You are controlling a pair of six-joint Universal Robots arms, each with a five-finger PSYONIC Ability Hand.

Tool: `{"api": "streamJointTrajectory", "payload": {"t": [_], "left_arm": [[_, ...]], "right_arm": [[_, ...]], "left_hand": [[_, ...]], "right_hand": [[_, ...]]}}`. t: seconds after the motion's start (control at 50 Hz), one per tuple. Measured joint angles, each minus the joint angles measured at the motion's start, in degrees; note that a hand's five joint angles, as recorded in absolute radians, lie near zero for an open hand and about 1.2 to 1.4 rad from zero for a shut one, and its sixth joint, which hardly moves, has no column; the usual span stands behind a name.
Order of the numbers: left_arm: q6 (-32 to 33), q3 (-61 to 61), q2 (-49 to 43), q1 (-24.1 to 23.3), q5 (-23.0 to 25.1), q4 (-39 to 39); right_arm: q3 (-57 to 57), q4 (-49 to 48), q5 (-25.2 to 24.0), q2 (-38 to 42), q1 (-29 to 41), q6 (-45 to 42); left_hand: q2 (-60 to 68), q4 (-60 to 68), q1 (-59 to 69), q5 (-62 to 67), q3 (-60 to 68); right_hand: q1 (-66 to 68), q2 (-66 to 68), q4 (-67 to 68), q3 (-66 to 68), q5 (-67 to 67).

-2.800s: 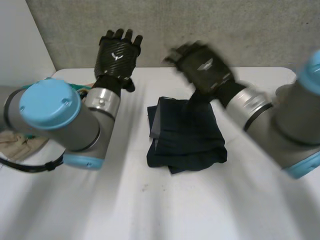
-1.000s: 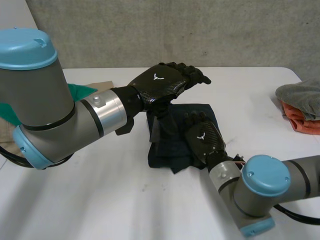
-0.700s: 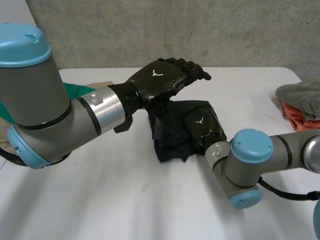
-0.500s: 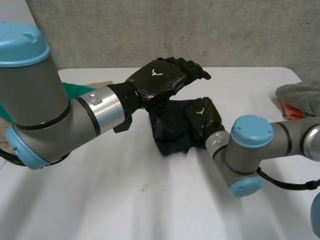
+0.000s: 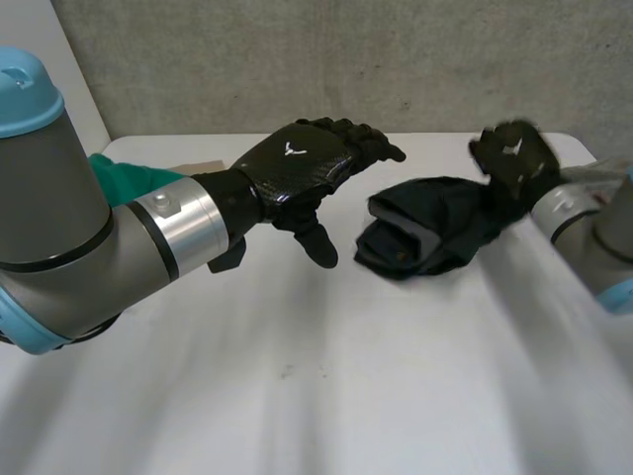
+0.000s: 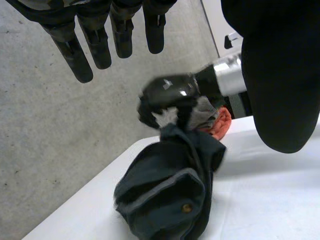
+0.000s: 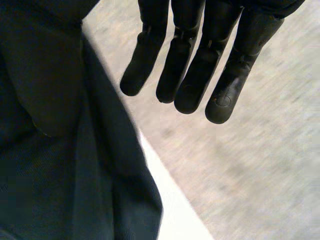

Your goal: Fold the laundry.

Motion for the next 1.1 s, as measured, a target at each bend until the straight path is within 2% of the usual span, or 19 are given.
{"api": "streamJointTrajectory", "payload": {"t": [0.06, 0.14, 0.24, 0.38, 0.4, 0.42, 0.44, 0.46, 0.5, 0.62, 0.66, 0.74, 0.88, 1.1], "left_arm": [[0.0, -0.1, 0.1, -0.1, 0.0, 0.0], [0.0, 0.0, 0.2, -0.2, 0.0, 0.1], [0.0, 0.2, 0.5, -0.2, 0.0, 0.1], [0.0, 0.4, 0.6, -0.3, 0.0, 0.1], [0.0, 0.4, 0.6, -0.3, 0.0, 0.1], [0.0, 0.4, 0.6, -0.3, -0.1, 0.1], [0.0, 0.3, 0.7, -0.3, -0.1, 0.2], [0.0, 0.3, 0.7, -0.3, -0.1, 0.2], [0.0, 0.1, 0.7, -0.4, -0.1, 0.2], [0.0, -0.9, 0.6, -0.6, -0.1, 0.1], [0.0, -1.4, 0.6, -0.7, -0.1, 0.1], [0.0, -2.3, 0.5, -0.7, -0.1, 0.1], [0.1, -3.2, 0.1, -0.7, -0.1, 0.1], [0.1, -3.3, -0.3, -0.7, -0.1, 0.1]], "right_arm": [[-2.3, -3.0, -1.2, -0.4, -1.3, 2.5], [-9.4, -9.4, -1.9, -2.0, -6.7, 14.2], [-16.1, -11.1, -1.9, -1.4, -12.5, 23.9], [-17.0, -10.5, -4.9, 0.4, -16.7, 26.7], [-16.0, -10.5, -6.1, 0.5, -17.0, 26.6], [-14.7, -10.6, -7.6, 0.4, -17.1, 26.5], [-13.7, -10.7, -8.8, 0.3, -17.2, 26.4], [-12.7, -10.8, -10.1, 0.1, -17.2, 26.3], [-9.6, -11.0, -14.4, -0.6, -17.3, 26.0], [-4.3, -11.3, -25.7, -2.2, -18.3, 23.0], [-2.9, -11.1, -30.2, -2.3, -19.6, 19.6], [-1.8, -10.7, -34.6, -1.4, -21.6, 13.4], [-1.4, -9.9, -37.5, 2.9, -23.1, 5.1], [-2.1, -9.6, -38.3, 10.7, -22.7, -3.2]], "left_hand": [[0.0, 0.0, 0.0, 0.0, 0.0], [0.0, 0.0, 0.0, 0.0, 0.0], [0.0, 0.0, 0.0, 0.0, 0.0], [0.0, 0.0, 0.0, 0.0, 0.0], [0.0, 0.0, 0.0, 0.0, 0.0], [0.0, 0.0, 0.0, 0.0, 0.0], [0.0, 0.0, 0.0, 0.0, 0.0], [0.0, 0.0, 0.0, 0.0, 0.0], [0.0, 0.0, 0.0, 0.0, 0.0], [0.0, 0.0, 0.0, 0.0, 0.0], [0.0, 0.0, 0.0, 0.0, 0.0], [0.0, 0.0, 0.0, 0.0, 0.0], [0.0, 0.0, 0.0, 0.0, 0.0], [0.0, 0.0, 0.0, 0.0, 0.0]], "right_hand": [[0.5, 0.0, 0.0, 0.0, 0.0], [0.6, 0.0, 0.0, 0.0, 0.0], [0.6, 0.0, 0.0, 0.0, 0.0], [0.6, 0.0, 0.0, 0.0, 0.0], [-11.4, -12.7, -11.4, -11.4, -1.9], [-25.3, -27.2, -25.4, -25.4, -10.6], [-25.3, -27.2, -25.4, -25.4, -10.6], [-37.5, -40.1, -39.0, -39.1, -19.0], [-44.9, -53.1, -53.0, -53.0, -23.2], [-45.4, -55.2, -54.6, -55.7, -23.5], [-45.4, -55.2, -54.6, -55.7, -23.5], [-45.4, -55.2, -54.6, -55.7, -23.5], [-45.4, -55.2, -54.6, -55.7, -23.5], [-45.4, -55.2, -54.6, -55.7, -23.5]]}}
